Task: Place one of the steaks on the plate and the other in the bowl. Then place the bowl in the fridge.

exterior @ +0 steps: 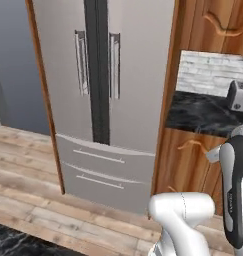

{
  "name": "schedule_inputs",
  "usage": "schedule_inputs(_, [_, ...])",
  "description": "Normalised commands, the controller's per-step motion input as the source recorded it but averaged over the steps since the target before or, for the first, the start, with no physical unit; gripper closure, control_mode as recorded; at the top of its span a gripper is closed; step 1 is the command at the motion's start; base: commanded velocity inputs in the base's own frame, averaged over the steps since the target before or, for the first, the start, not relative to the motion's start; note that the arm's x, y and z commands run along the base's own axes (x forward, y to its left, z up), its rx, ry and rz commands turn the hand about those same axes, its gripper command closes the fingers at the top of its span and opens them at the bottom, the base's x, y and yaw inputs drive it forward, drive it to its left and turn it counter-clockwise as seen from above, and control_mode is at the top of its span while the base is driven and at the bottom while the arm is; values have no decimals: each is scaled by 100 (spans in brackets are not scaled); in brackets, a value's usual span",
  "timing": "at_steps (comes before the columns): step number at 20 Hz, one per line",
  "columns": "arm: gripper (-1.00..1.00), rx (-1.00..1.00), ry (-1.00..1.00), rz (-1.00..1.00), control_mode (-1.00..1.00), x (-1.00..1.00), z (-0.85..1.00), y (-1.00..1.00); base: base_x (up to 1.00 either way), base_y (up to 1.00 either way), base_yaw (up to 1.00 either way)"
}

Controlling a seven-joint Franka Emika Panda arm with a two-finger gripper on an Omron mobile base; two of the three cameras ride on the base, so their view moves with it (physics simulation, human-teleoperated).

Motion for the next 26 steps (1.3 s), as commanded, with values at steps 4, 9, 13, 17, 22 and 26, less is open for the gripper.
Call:
schedule_inputs(4, [-100, 0, 0, 0, 100, 0, 0, 0, 79, 50, 38])
schedule_inputs(9, [-100, 0, 0, 0, 100, 0, 0, 0, 87, 46, 20])
schedule_inputs(13, [-100, 0, 0, 0, 100, 0, 0, 0, 95, 30, 49])
schedule_inputs(17, [-100, 0, 0, 0, 100, 0, 0, 0, 89, 0, 69])
schedule_inputs(22, [-100, 0, 0, 0, 100, 0, 0, 0, 100, -4, 53])
schedule_inputs(26, [-100, 0, 0, 0, 100, 0, 0, 0, 100, -23, 10])
